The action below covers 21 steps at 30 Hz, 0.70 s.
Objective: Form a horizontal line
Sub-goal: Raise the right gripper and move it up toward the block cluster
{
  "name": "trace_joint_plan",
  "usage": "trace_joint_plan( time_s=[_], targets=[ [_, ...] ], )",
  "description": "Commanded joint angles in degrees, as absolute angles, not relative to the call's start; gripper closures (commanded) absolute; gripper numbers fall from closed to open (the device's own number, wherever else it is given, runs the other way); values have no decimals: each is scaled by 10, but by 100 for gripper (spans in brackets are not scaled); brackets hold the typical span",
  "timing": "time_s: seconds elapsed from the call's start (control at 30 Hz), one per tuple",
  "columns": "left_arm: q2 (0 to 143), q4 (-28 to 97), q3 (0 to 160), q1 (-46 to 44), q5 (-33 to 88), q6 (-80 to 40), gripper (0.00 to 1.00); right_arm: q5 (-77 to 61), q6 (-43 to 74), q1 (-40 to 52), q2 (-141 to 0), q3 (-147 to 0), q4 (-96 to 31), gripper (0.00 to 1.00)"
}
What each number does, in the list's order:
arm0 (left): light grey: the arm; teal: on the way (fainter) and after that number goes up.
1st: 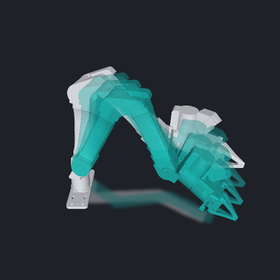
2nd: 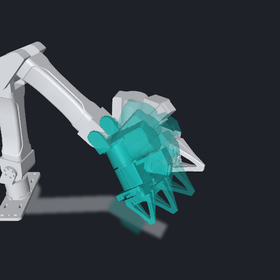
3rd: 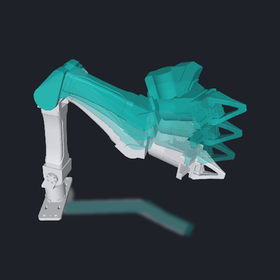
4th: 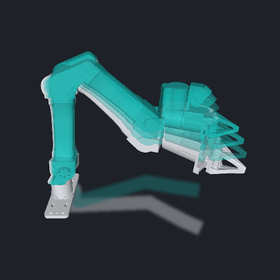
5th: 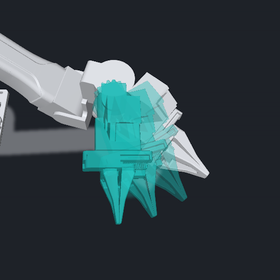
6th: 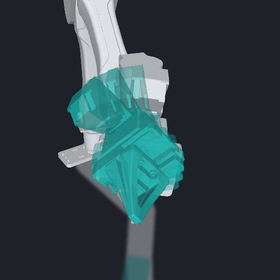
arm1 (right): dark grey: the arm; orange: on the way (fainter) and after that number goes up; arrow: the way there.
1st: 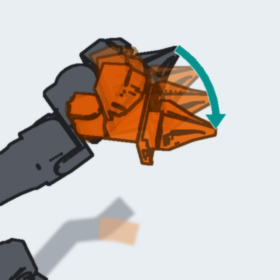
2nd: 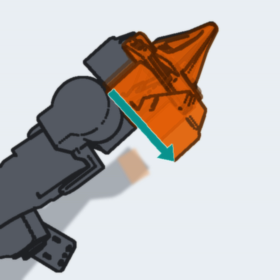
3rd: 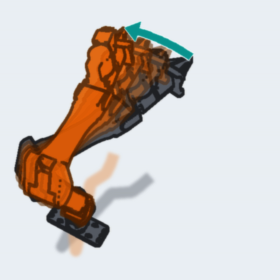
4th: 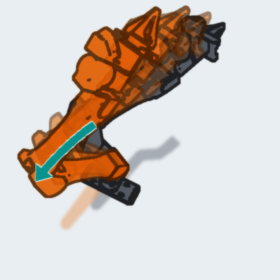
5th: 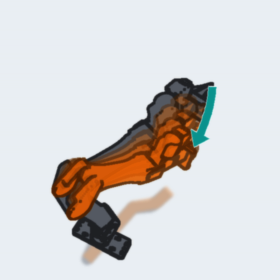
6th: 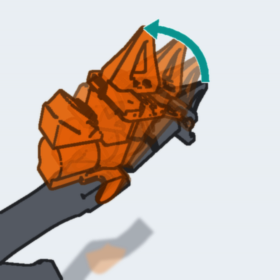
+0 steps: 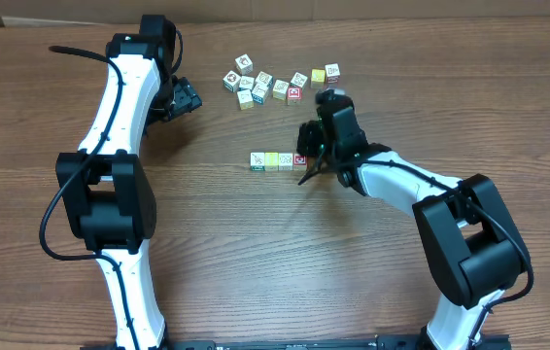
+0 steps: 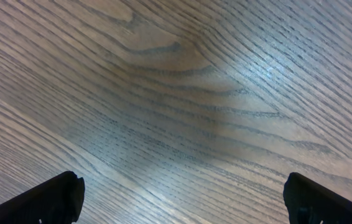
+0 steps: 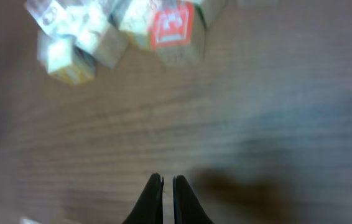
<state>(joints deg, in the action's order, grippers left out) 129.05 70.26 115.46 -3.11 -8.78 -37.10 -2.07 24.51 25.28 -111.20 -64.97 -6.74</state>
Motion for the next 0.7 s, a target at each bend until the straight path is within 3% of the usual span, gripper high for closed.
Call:
trace_joint_plan(
  time_s=[0.0,0.17,0.67],
  targets=[
    [1296,701,1165,-34,-90,-366,0,-22,224,256,-1096,-773,-163,96],
    [1296,700,1165,-34,-90,-366,0,25,193,256,-1101,-901,-265,96],
    [1296,700,1165,-34,-90,-366,0,18,194,256,-1210,-911,-306,96]
  ],
)
